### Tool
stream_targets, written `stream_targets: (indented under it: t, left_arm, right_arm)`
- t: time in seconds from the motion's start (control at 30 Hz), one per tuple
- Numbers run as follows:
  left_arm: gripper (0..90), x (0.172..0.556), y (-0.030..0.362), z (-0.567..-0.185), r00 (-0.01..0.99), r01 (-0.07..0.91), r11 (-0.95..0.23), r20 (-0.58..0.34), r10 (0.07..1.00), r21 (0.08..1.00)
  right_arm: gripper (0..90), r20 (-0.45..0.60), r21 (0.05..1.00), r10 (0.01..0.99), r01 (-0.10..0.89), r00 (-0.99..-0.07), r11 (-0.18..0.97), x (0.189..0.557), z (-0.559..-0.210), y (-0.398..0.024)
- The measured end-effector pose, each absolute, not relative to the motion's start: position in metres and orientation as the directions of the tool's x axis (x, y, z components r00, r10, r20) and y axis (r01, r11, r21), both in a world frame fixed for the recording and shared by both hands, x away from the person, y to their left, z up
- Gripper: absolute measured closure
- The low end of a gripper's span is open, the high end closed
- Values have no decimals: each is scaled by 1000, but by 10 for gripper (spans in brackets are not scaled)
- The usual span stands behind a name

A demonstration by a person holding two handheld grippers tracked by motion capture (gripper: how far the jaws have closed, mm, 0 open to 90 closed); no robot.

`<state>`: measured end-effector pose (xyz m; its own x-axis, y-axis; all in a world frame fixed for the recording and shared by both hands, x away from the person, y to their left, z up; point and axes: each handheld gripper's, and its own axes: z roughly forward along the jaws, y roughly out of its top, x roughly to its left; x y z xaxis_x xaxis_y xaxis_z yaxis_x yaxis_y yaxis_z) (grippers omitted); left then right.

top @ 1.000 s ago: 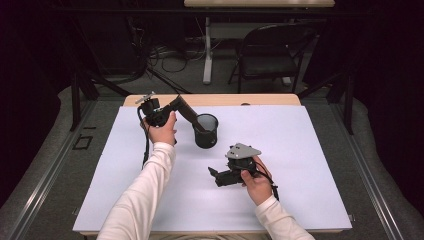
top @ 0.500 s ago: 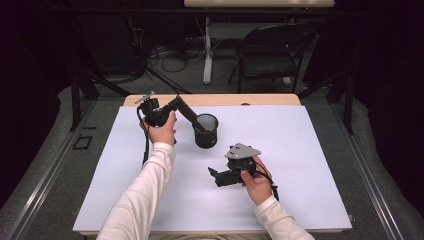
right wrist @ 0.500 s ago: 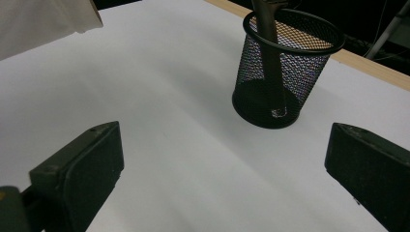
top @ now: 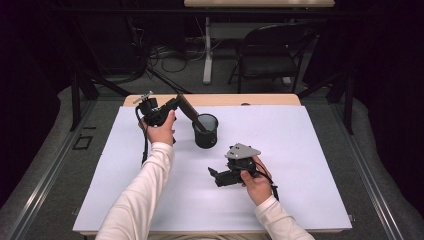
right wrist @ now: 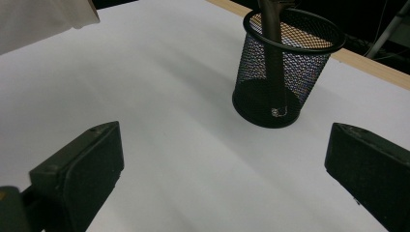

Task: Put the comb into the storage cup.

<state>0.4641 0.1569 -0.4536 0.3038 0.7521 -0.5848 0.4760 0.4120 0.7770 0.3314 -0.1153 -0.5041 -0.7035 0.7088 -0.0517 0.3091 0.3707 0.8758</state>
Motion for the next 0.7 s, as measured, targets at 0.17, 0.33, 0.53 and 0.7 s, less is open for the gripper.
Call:
stream_targets:
  t: [0.17, 0.33, 0.53, 0.7]
  left_arm:
    - [571, 464, 157, -453, 310, 470, 417, -588, 747, 778]
    - [516, 464, 158, -453, 305, 469, 417, -586, 751, 779]
    - [473, 464, 159, -452, 303, 471, 404, -574, 760, 784]
    - [440, 463, 159, -451, 310, 469, 415, -585, 749, 780]
  right_arm:
    - [2, -53, 875, 708, 308, -704, 373, 331, -504, -115]
    - [2, -54, 875, 709, 309, -703, 373, 332, -504, -115]
    - [2, -56, 874, 709, 308, -703, 375, 332, -505, -115]
    - [2, -57, 873, 709, 309, -703, 377, 332, -505, -115]
